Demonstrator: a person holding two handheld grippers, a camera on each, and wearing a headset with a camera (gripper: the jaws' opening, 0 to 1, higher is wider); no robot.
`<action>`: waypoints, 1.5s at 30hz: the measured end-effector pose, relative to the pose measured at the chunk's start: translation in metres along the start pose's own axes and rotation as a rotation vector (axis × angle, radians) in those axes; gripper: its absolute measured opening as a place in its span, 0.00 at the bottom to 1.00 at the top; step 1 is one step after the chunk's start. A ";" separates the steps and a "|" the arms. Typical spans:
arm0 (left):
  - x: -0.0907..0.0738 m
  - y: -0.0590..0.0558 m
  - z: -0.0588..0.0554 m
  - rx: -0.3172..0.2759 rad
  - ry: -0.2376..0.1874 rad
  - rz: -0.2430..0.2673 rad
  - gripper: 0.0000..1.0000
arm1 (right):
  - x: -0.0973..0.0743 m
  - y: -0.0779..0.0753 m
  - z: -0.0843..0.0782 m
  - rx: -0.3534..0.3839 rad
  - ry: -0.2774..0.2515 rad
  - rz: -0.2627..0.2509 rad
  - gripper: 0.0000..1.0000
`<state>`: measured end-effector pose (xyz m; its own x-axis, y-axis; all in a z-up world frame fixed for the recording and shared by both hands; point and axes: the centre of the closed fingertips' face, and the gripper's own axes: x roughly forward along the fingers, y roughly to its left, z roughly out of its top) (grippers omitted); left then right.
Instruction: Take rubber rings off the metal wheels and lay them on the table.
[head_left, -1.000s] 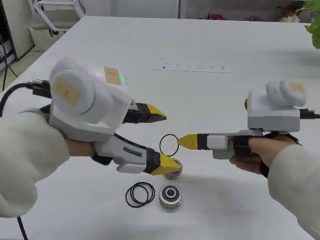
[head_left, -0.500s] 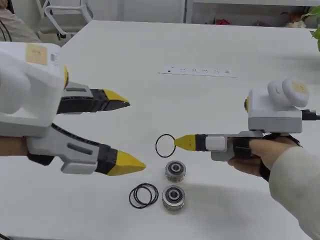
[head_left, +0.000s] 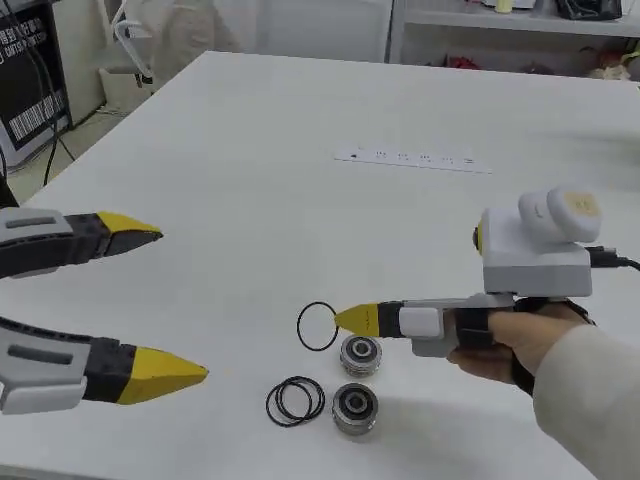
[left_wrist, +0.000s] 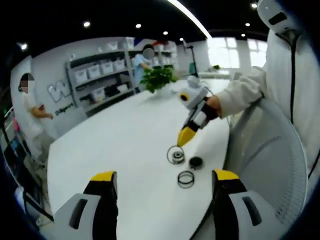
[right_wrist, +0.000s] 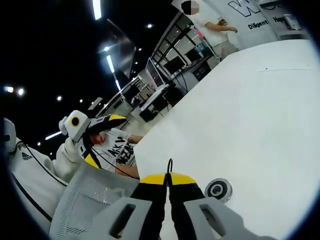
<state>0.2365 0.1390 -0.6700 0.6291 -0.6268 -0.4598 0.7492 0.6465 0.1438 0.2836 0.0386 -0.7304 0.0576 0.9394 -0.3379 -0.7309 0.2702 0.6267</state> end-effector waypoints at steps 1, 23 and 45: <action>-0.002 0.000 -0.002 -0.005 0.001 0.007 0.78 | 0.001 0.001 -0.002 -0.001 0.008 0.002 0.00; -0.002 -0.019 -0.023 -0.098 0.004 0.033 0.76 | 0.015 -0.013 -0.044 -0.035 0.175 -0.018 0.00; -0.004 -0.021 -0.026 -0.119 0.012 0.044 0.76 | 0.018 -0.021 -0.051 -0.063 0.206 -0.065 0.00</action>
<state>0.2129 0.1388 -0.6940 0.6576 -0.5917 -0.4663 0.6906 0.7208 0.0592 0.2658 0.0386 -0.7856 -0.0299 0.8556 -0.5167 -0.7713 0.3090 0.5564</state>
